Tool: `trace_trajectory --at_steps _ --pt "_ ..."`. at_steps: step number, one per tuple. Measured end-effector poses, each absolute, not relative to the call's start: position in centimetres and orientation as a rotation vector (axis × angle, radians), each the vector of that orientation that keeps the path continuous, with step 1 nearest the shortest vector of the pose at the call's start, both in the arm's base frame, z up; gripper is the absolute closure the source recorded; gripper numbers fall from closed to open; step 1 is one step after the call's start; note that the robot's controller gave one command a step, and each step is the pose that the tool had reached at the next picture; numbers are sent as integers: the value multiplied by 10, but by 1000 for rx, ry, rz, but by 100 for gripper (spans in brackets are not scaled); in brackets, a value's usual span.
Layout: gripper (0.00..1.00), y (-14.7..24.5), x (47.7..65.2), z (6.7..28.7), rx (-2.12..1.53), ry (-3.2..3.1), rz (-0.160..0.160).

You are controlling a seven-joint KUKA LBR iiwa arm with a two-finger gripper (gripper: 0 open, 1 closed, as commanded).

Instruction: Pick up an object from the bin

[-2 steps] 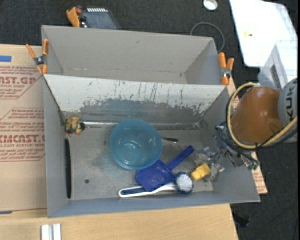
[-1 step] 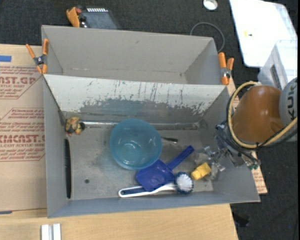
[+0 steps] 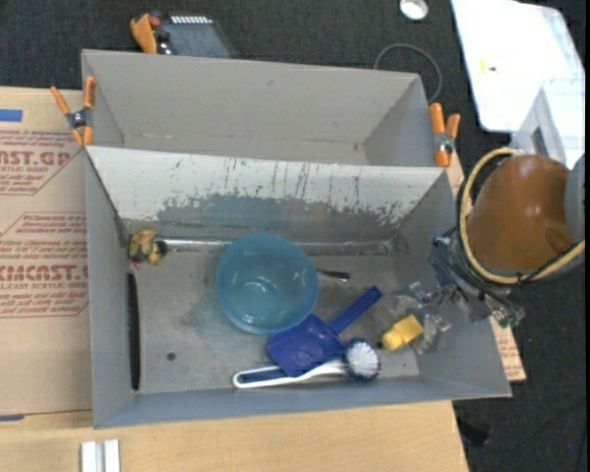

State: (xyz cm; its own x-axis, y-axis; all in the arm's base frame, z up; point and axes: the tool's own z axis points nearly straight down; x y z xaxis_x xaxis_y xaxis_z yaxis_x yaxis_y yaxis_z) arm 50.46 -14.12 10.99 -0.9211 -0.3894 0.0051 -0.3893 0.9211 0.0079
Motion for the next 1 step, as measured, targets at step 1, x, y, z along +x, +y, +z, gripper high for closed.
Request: trace_trajectory --at_steps 1 --pt "100 -142 507 143 624 -3081 -4"
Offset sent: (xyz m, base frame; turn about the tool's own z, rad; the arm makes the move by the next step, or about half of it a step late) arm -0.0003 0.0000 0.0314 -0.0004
